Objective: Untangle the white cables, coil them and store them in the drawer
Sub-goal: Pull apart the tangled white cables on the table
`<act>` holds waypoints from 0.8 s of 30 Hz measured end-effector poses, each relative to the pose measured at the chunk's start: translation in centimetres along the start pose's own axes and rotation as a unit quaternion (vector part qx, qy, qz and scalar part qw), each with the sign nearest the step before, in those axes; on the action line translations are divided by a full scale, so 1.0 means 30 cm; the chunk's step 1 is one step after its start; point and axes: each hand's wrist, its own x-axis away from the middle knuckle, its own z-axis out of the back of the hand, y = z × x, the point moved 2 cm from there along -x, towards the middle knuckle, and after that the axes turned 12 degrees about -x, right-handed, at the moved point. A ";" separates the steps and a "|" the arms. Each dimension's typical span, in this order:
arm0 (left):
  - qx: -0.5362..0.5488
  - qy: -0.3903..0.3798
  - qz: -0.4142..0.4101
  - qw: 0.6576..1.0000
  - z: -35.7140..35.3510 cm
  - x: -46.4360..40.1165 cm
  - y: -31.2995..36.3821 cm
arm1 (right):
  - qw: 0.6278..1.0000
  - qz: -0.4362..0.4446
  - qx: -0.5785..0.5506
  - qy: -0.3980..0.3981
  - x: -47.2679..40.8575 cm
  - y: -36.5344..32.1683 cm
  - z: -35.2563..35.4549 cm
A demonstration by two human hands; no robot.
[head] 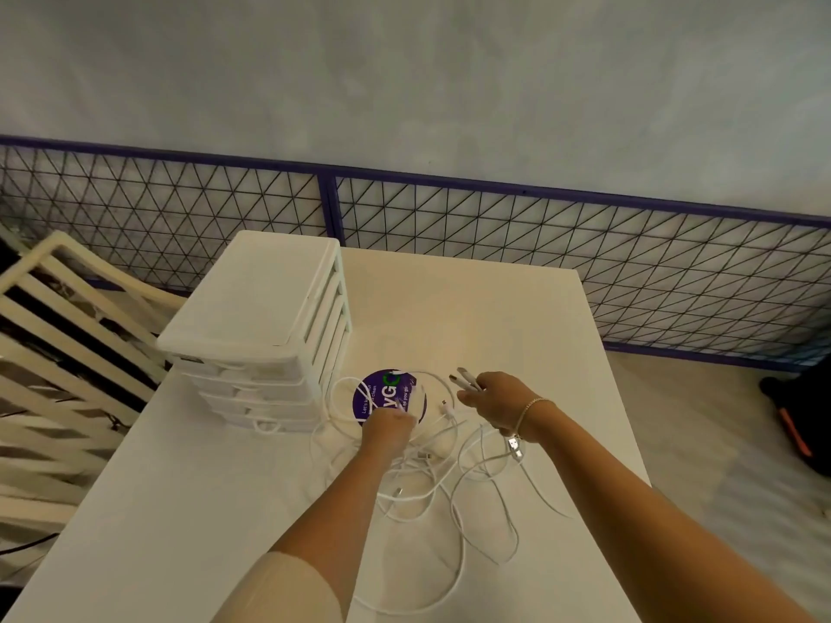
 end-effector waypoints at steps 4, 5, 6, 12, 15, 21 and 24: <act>0.235 0.071 0.007 0.969 0.081 0.055 0.035 | 0.988 -0.012 -0.157 0.005 0.024 -0.019 -0.005; 0.265 0.079 -0.002 0.961 0.109 0.076 0.058 | 0.984 -0.007 -0.179 0.007 0.034 -0.029 -0.006; 0.286 0.083 -0.015 0.955 0.135 0.089 0.080 | 0.981 0.003 -0.193 0.012 0.042 -0.041 -0.007; 0.380 0.047 -0.138 0.914 0.283 0.193 0.216 | 0.960 0.115 -0.235 0.102 0.091 -0.140 0.006; 0.405 0.034 -0.172 0.897 0.332 0.244 0.255 | 0.945 0.170 -0.244 0.139 0.122 -0.192 0.015; 0.411 0.027 -0.212 0.886 0.380 0.327 0.298 | 0.918 0.198 -0.315 0.136 0.191 -0.245 -0.002; 0.352 0.048 -0.244 0.902 0.404 0.352 0.308 | 0.907 0.185 -0.353 0.134 0.217 -0.270 -0.005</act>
